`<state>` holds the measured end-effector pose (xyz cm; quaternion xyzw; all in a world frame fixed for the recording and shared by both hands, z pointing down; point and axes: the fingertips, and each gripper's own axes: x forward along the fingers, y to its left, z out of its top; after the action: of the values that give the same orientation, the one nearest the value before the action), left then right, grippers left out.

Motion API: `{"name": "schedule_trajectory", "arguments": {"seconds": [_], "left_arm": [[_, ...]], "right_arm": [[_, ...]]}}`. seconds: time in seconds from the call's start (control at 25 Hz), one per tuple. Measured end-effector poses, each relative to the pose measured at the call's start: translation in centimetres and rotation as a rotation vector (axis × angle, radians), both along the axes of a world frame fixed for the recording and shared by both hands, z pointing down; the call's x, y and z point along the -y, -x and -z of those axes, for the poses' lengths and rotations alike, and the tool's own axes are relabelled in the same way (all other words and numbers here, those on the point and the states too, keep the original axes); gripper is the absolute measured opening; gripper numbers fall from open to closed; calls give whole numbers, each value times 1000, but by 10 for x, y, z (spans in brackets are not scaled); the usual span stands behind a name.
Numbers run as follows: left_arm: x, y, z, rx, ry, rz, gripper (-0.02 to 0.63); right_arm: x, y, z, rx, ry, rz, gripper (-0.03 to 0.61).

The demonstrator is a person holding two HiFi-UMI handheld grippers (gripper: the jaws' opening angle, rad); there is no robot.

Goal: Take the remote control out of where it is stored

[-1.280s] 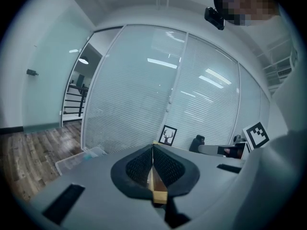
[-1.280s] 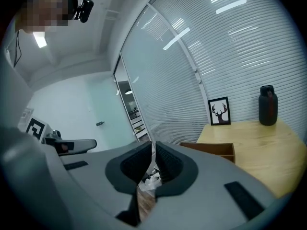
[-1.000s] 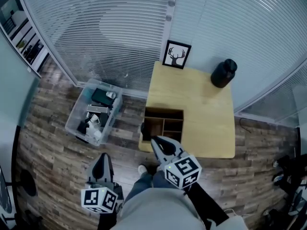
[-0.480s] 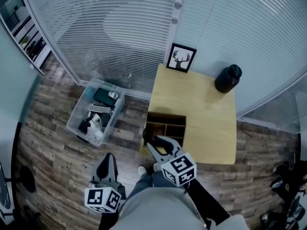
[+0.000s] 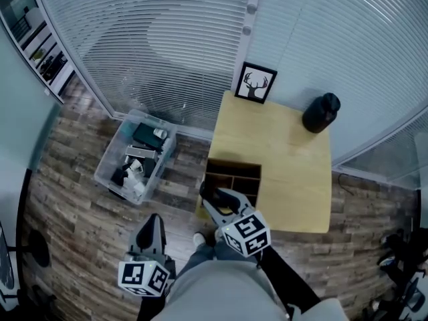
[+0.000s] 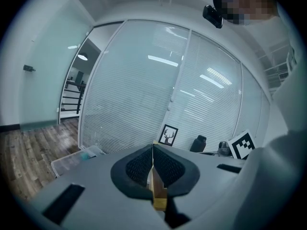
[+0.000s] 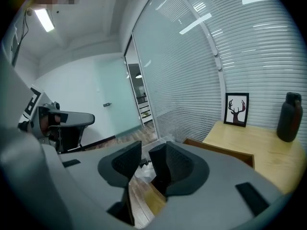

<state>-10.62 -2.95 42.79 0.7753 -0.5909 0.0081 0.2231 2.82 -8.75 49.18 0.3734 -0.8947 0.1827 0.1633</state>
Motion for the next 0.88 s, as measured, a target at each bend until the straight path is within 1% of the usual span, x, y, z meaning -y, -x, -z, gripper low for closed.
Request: {"name": "schedule_trajectory", "arguments": {"seconds": [0.24, 0.44, 0.88], "left_arm": [[2, -1, 1, 5, 2, 4, 9], [7, 0, 1, 6, 5, 12, 9], [7, 6, 2, 8, 1, 27, 9]], "right_arm": [[4, 0, -6, -22, -1, 15, 147], [7, 0, -15, -35, 21, 29, 161], [9, 10, -28, -70, 24, 65, 184]]}}
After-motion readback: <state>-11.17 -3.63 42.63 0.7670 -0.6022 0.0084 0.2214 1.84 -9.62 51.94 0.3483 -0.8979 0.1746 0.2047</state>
